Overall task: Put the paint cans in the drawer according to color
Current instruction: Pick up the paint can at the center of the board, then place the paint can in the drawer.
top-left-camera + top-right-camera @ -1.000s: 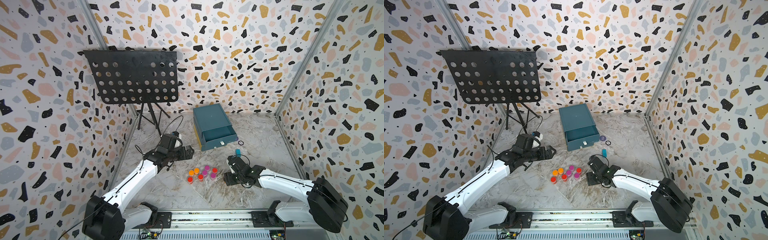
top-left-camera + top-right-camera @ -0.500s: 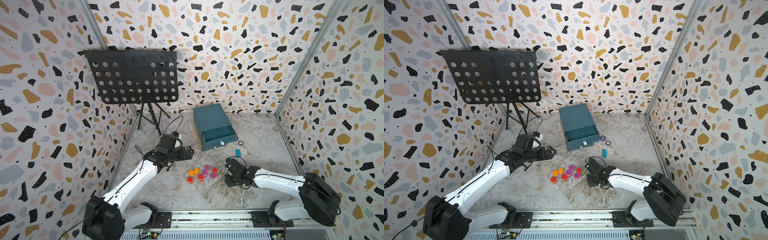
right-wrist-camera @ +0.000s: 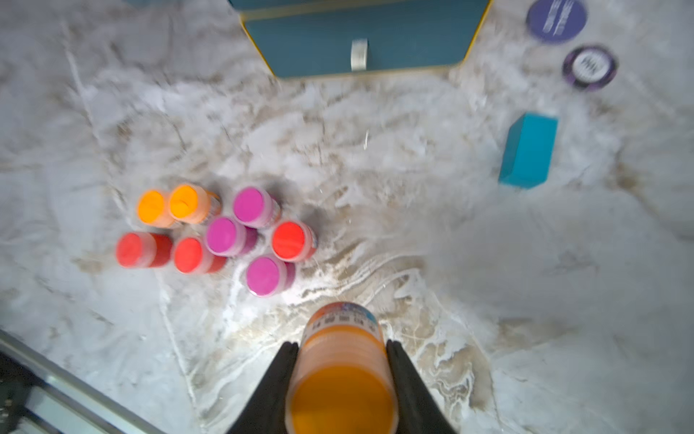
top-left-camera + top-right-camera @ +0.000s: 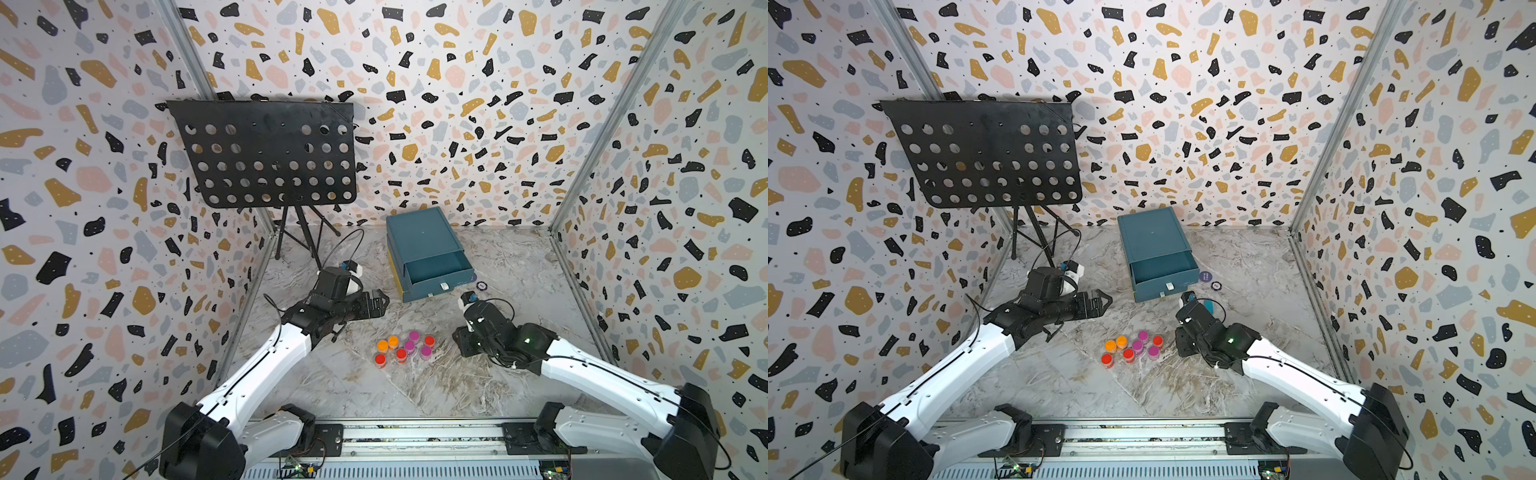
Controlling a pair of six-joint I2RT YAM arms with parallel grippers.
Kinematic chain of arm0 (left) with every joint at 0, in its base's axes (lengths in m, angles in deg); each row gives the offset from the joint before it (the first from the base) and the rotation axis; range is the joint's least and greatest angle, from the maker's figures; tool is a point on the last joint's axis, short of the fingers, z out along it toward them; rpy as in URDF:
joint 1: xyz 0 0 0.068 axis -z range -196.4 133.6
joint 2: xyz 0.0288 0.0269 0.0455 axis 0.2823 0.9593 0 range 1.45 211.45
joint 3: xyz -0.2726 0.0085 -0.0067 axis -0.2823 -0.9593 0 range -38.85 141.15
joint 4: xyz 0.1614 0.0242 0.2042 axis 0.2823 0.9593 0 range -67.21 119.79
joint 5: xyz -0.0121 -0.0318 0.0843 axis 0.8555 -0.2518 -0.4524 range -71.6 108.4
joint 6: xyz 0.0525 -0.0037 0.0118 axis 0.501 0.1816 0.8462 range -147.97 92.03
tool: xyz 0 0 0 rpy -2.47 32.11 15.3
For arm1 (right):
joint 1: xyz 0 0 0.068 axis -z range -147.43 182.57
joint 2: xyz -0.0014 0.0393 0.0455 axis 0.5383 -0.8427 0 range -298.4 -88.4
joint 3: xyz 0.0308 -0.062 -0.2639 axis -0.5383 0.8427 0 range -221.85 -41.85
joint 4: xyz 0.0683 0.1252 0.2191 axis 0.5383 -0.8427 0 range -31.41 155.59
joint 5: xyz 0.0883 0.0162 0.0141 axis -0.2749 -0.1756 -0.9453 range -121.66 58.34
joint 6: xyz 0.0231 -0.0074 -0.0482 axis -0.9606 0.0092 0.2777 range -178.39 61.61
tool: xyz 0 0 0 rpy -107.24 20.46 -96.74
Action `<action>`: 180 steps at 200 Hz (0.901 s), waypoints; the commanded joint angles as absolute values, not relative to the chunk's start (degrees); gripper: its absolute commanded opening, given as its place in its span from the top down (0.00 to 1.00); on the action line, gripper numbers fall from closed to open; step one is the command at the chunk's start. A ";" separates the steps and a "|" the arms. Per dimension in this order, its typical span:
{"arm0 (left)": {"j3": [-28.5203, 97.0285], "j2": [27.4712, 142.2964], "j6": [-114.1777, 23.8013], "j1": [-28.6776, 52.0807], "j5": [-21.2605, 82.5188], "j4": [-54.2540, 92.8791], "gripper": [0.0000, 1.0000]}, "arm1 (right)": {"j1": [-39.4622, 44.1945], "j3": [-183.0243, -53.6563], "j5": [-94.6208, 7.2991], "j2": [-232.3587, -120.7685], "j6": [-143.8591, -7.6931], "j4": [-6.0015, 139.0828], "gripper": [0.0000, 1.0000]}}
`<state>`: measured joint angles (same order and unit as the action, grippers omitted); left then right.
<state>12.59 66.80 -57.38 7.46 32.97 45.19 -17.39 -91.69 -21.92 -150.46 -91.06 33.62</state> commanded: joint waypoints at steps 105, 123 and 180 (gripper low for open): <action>39.21 82.71 -56.61 7.68 38.57 49.18 0.00 | -8.65 -142.82 -27.71 -173.05 -78.28 13.10 0.89; 39.87 84.14 -57.13 7.65 39.26 48.27 0.00 | -5.90 -145.92 -30.58 -176.46 -78.34 12.86 0.89; 43.71 88.26 -57.30 7.59 39.68 48.18 0.00 | -3.47 -150.65 -34.86 -183.30 -78.26 11.38 0.90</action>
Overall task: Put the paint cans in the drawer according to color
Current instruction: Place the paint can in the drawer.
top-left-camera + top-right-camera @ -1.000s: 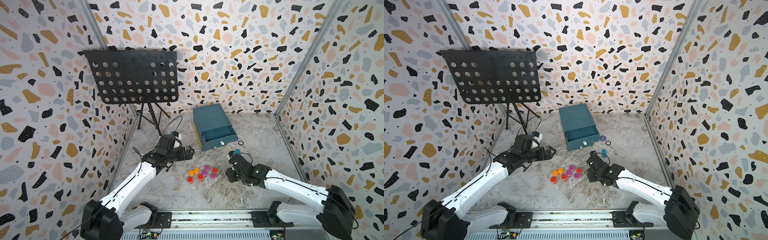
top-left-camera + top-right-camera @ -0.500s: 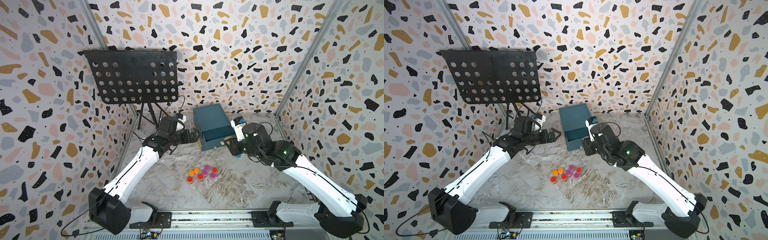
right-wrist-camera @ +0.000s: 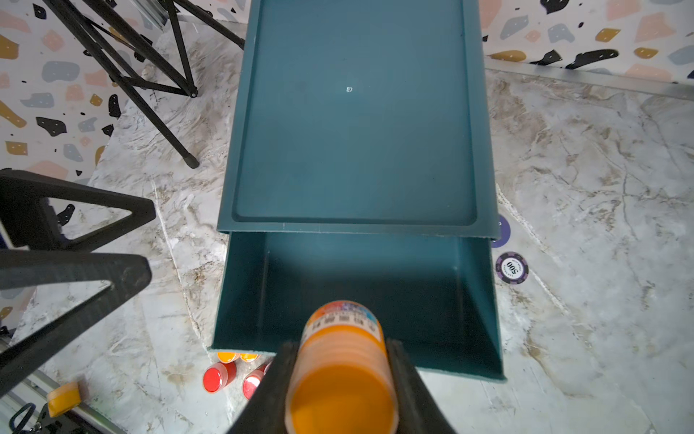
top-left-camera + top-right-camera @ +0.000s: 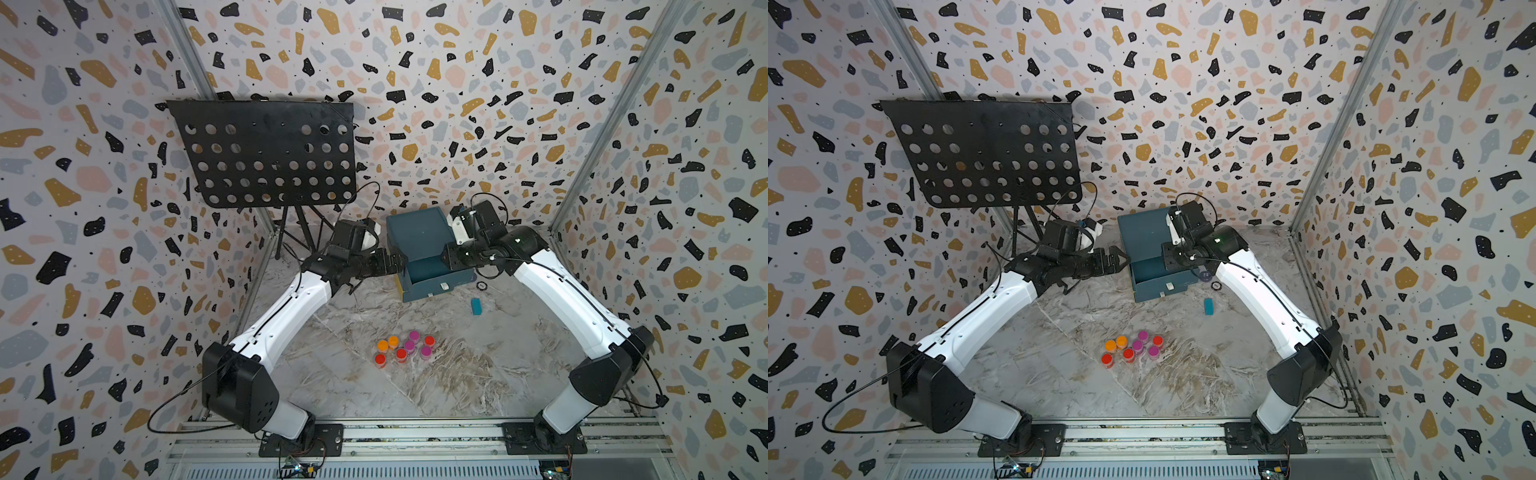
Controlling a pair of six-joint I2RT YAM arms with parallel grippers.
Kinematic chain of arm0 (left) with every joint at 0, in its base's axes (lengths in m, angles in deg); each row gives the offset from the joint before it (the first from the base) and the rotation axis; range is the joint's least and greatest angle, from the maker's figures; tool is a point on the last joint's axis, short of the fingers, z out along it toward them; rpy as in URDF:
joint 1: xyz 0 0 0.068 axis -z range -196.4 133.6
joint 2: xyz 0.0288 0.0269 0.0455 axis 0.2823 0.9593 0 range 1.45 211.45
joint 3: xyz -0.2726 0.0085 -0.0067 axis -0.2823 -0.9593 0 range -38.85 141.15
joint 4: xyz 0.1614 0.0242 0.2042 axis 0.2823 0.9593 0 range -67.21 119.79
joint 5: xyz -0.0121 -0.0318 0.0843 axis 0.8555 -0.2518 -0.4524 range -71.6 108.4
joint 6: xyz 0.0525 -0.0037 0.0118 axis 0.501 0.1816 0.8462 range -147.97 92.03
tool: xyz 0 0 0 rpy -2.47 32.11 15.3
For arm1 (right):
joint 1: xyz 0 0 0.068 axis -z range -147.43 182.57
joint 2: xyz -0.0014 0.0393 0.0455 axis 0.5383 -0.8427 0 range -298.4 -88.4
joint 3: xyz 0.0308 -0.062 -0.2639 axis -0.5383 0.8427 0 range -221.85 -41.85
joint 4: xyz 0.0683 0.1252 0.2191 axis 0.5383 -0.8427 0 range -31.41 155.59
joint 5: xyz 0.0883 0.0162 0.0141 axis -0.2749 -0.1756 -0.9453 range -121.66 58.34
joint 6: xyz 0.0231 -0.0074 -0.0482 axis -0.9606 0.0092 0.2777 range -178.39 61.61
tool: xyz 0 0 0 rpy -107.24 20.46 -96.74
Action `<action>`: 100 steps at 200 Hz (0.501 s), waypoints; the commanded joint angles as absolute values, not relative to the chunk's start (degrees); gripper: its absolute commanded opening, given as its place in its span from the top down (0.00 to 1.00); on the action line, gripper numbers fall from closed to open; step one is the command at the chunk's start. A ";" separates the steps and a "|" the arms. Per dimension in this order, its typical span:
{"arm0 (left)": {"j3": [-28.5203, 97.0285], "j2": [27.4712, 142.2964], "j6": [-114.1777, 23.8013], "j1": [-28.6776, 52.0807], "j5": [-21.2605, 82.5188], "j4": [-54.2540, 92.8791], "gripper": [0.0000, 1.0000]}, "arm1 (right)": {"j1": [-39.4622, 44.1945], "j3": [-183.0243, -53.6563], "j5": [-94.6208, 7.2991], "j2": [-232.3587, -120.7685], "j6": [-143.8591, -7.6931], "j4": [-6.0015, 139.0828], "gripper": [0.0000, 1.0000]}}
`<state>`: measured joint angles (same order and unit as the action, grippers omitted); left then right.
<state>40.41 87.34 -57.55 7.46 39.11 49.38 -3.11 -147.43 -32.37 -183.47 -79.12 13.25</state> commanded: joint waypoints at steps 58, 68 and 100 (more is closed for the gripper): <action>45.67 91.86 -56.88 7.17 39.13 48.29 0.00 | -3.47 -151.45 -35.31 -185.92 -77.54 10.57 0.90; 45.86 92.45 -56.87 7.07 39.31 48.24 0.00 | -3.47 -151.67 -35.67 -186.37 -77.57 10.61 0.90; 46.30 94.45 -56.88 6.83 39.92 47.77 0.00 | -3.69 -151.45 -36.39 -187.96 -77.68 11.02 0.91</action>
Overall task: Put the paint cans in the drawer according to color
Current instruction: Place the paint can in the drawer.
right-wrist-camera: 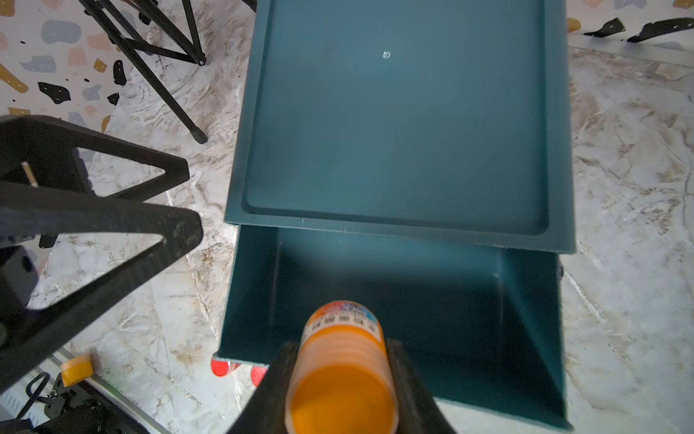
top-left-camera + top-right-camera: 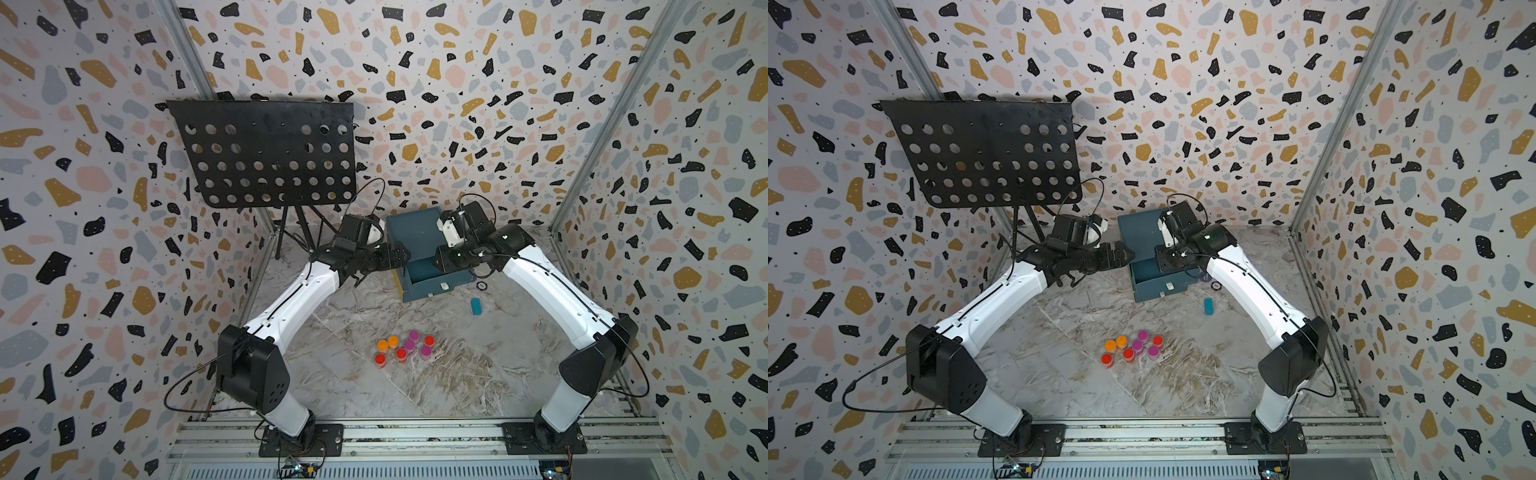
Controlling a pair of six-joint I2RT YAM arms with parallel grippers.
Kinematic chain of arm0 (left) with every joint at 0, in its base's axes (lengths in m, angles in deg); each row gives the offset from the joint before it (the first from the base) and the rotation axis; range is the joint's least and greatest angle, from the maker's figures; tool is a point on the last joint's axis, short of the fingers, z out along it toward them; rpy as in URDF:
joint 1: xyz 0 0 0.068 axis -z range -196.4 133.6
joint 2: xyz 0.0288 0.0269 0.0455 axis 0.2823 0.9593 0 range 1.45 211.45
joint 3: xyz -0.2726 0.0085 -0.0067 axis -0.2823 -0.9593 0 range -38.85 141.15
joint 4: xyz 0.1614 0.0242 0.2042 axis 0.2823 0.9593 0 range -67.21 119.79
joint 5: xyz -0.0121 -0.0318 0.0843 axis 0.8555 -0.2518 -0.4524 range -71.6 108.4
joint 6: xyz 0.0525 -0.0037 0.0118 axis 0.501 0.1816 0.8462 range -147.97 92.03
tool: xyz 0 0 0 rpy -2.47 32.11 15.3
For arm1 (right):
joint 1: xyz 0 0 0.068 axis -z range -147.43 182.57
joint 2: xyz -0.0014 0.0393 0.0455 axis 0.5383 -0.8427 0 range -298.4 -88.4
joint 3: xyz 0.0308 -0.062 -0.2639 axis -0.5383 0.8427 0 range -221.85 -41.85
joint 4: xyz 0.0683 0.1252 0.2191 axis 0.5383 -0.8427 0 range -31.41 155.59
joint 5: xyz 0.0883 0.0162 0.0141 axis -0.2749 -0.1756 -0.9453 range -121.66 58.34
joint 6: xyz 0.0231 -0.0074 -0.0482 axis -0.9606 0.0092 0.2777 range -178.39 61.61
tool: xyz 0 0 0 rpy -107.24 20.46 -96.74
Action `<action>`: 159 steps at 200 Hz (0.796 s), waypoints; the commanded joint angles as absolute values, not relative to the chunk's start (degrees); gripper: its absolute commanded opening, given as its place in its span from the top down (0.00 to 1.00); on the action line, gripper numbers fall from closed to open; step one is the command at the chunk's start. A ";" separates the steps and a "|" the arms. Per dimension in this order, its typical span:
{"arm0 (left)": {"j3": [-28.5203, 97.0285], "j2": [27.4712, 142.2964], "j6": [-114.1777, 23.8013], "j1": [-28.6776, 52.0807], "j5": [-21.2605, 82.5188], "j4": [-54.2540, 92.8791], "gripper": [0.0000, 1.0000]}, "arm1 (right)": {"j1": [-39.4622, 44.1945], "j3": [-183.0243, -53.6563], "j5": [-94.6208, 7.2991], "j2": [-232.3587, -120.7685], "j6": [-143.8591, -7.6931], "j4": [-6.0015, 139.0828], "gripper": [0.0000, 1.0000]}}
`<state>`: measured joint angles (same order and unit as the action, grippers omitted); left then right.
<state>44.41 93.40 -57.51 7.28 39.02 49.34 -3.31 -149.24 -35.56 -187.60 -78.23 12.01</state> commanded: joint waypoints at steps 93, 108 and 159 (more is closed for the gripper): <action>46.40 97.76 -59.00 6.18 43.06 43.90 0.00 | -5.30 -149.54 -35.44 -191.27 -76.86 13.24 0.71; 46.54 97.96 -58.92 6.08 43.27 44.30 0.00 | -5.40 -149.00 -35.37 -191.41 -76.68 13.48 0.62; 48.25 97.47 -57.93 5.92 43.66 47.80 0.00 | -5.66 -148.69 -35.00 -190.42 -76.62 13.65 0.40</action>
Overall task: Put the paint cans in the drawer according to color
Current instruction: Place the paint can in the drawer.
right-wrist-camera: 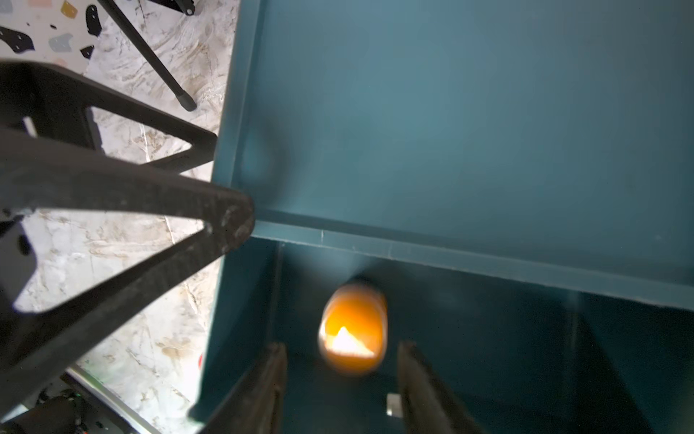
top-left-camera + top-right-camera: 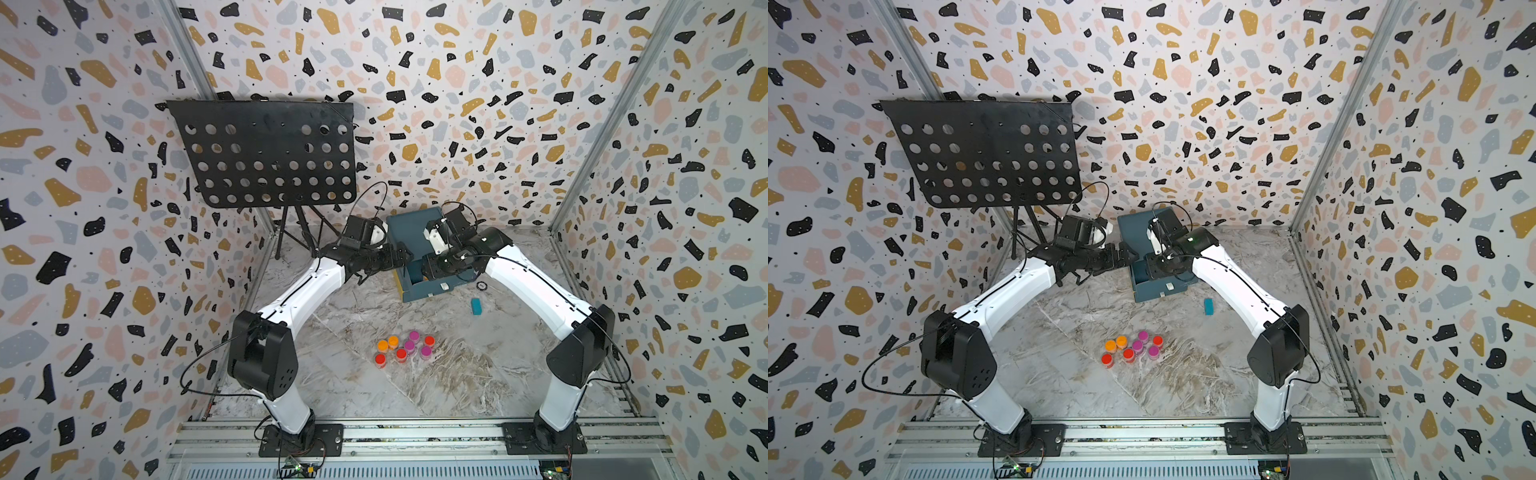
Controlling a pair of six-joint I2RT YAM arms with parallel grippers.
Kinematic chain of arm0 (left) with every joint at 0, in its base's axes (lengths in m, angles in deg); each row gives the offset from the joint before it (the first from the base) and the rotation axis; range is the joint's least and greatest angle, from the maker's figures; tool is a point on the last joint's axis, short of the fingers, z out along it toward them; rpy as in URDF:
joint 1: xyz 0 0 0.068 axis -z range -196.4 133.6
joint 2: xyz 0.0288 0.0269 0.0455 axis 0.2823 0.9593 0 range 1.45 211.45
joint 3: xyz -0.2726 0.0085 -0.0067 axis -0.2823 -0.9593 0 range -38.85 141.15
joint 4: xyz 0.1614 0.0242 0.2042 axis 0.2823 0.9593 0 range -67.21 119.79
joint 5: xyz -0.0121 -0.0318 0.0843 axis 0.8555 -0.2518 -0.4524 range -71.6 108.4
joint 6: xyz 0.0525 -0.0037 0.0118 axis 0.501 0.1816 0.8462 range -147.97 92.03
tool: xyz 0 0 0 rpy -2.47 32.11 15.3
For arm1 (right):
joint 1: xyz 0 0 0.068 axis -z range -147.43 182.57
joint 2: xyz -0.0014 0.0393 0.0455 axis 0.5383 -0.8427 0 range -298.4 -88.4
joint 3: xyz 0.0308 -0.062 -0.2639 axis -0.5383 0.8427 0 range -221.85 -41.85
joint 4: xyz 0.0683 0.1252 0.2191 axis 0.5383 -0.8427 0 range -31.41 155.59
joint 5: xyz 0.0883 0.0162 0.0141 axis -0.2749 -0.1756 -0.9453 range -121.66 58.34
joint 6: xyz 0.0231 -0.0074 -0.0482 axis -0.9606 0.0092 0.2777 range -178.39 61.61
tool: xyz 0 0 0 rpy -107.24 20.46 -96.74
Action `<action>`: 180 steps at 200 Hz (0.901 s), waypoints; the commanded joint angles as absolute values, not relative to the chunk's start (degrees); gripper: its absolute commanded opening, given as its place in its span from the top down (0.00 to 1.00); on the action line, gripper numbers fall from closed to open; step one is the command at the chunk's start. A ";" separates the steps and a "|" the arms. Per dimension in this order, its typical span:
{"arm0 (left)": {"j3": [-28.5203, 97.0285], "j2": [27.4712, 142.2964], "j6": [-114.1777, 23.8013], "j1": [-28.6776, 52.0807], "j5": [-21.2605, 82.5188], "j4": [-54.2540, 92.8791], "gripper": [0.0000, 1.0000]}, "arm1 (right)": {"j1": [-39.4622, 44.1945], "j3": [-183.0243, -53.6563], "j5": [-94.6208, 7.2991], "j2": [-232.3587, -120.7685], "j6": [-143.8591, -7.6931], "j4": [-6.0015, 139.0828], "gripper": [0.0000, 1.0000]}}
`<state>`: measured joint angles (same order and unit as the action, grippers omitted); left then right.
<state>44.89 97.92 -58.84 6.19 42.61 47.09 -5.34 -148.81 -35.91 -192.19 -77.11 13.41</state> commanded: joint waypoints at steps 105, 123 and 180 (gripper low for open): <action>50.50 96.49 -53.34 5.49 40.26 53.38 0.00 | -6.92 -135.17 -37.63 -169.17 -77.27 24.55 0.35; 49.89 96.94 -52.34 5.49 39.69 53.17 0.00 | -8.83 -129.30 -39.69 -165.21 -78.12 27.99 0.36; 47.12 97.35 -51.09 5.14 40.62 50.06 0.00 | -18.04 -118.63 -35.26 -164.90 -78.96 32.30 0.41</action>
